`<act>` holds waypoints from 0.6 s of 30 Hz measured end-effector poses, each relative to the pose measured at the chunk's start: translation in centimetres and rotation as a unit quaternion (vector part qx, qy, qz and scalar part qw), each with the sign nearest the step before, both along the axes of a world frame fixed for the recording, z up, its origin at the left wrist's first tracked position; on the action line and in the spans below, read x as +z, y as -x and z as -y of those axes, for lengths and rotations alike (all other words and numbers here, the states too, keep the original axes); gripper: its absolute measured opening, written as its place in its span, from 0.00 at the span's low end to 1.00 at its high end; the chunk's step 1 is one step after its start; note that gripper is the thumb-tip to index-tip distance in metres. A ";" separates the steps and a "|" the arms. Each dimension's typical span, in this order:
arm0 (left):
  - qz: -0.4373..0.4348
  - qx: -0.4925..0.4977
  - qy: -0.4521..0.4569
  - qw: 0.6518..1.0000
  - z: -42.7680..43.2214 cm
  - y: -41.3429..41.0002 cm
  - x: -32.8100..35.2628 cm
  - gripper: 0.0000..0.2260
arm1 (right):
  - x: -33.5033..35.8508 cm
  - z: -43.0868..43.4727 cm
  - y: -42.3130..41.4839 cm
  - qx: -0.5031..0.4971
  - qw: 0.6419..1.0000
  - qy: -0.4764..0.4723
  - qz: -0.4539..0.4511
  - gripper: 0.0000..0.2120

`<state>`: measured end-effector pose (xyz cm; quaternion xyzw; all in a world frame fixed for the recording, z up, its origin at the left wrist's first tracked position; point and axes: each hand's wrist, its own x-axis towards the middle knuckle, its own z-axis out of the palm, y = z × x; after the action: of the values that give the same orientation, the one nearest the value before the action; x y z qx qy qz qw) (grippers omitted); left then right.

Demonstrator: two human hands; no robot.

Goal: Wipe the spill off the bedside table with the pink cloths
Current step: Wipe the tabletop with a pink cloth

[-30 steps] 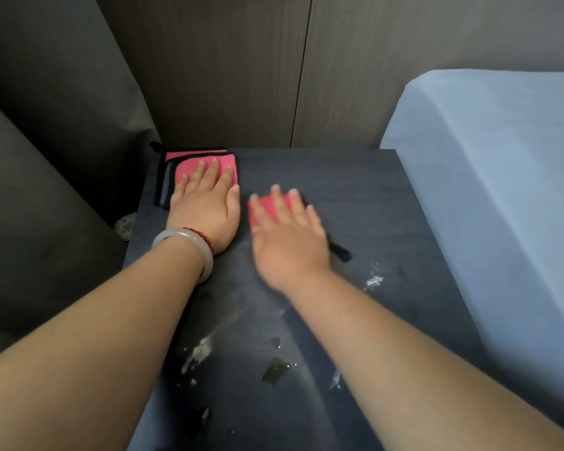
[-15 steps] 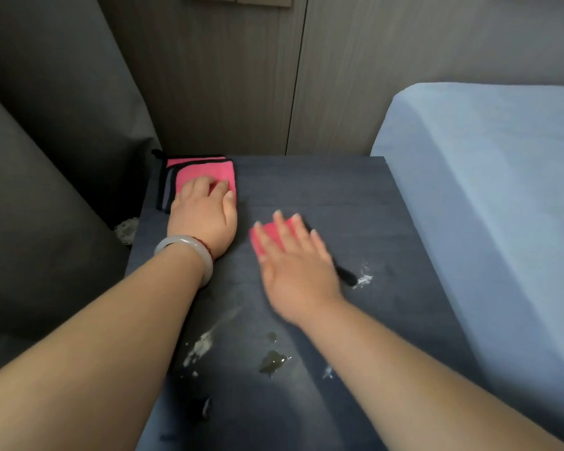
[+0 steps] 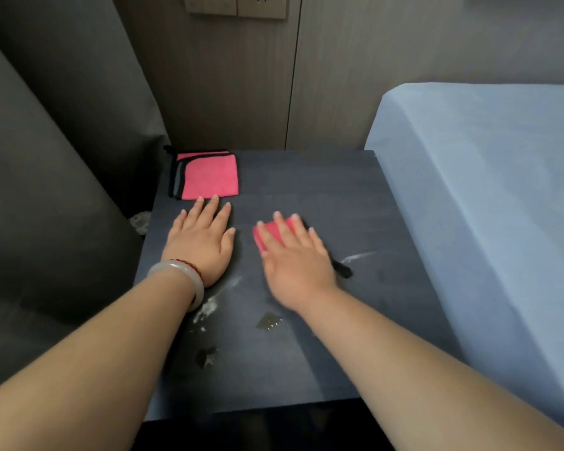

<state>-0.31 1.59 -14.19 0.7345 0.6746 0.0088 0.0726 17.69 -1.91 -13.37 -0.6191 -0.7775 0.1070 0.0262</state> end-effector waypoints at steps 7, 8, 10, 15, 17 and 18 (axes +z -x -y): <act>0.008 0.001 -0.010 1.000 0.1 -0.2 0.0 0.25 | -0.2 -3.4 -9.0 -0.143 0.988 0.017 0.046 0.26; 0.008 0.001 -0.013 1.000 0.1 -0.2 0.0 0.25 | -0.3 -3.6 -10.0 -0.193 0.980 0.023 0.047 0.26; 0.009 0.001 -0.014 1.000 0.0 -0.1 0.0 0.25 | -0.4 -3.0 -9.1 -0.220 0.974 0.025 0.048 0.26; 0.009 0.005 -0.015 1.000 0.1 0.0 0.0 0.25 | -0.2 2.4 -2.2 0.015 1.000 -0.006 0.002 0.25; 0.010 0.003 -0.015 1.000 0.0 0.0 0.0 0.25 | -0.1 1.8 -3.9 0.032 0.999 0.004 0.004 0.24; 0.011 0.001 -0.014 1.000 -0.1 0.0 0.0 0.25 | -0.2 1.1 -5.4 0.003 1.000 0.002 0.009 0.24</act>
<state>-0.33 1.64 -14.17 0.7350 0.6740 0.0262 0.0700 23.11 -3.01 -13.60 -0.6181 -0.7792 0.1030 0.0174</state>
